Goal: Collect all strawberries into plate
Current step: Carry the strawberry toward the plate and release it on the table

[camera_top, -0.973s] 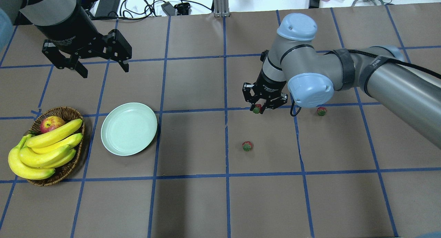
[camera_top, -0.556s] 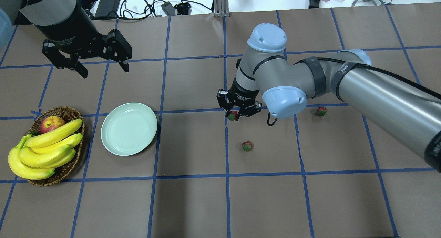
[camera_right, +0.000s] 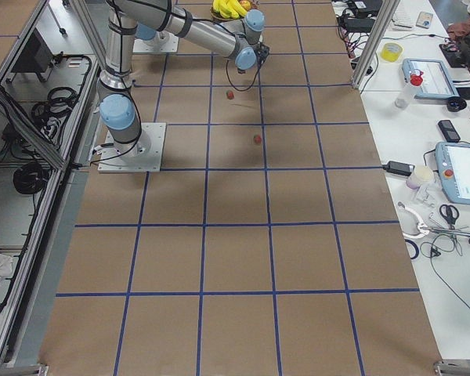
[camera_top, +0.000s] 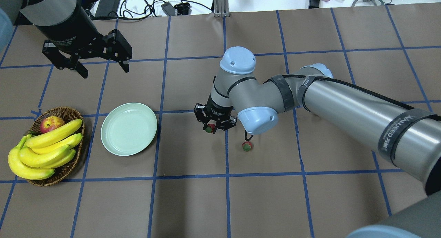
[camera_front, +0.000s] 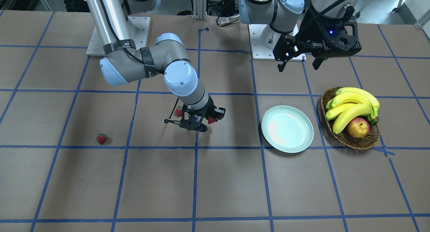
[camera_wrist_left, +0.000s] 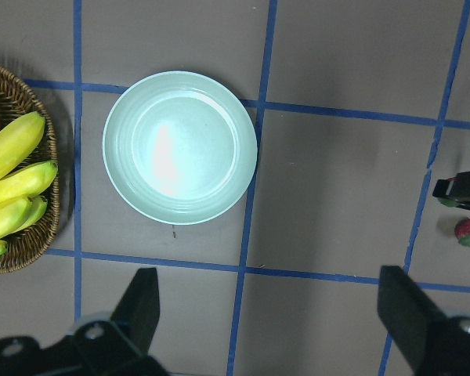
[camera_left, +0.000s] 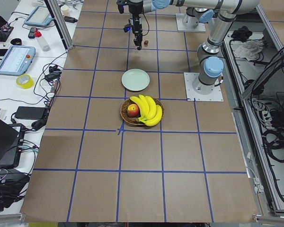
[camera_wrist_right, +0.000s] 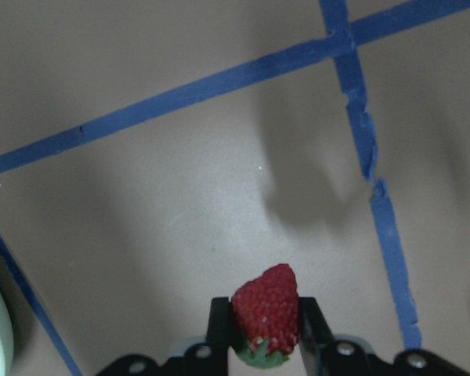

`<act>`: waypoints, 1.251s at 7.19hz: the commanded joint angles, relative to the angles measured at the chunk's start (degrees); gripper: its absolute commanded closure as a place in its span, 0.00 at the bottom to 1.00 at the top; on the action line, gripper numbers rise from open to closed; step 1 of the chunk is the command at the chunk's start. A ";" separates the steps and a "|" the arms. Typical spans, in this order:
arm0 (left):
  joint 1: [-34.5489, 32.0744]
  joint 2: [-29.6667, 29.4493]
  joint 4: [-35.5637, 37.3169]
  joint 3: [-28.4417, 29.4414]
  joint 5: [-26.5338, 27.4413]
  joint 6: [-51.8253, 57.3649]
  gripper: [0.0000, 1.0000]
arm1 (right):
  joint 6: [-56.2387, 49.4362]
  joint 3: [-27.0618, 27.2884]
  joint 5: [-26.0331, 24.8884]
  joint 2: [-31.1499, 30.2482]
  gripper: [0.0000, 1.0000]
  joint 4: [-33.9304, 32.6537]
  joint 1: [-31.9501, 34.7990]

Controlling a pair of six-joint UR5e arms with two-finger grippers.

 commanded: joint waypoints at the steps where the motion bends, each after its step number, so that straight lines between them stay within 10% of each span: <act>1: 0.06 0.00 0.01 0.09 0.00 -0.06 0.00 | 0.32 -0.06 1.82 1.86 1.00 -0.32 0.80; 6: 0.06 0.00 0.01 0.00 0.00 -0.06 0.00 | -0.12 -0.15 1.73 1.86 0.14 -0.50 0.80; 9: -0.02 0.00 0.01 0.09 0.00 -0.06 0.00 | 0.14 -0.15 -4.55 -1.11 0.00 0.37 0.63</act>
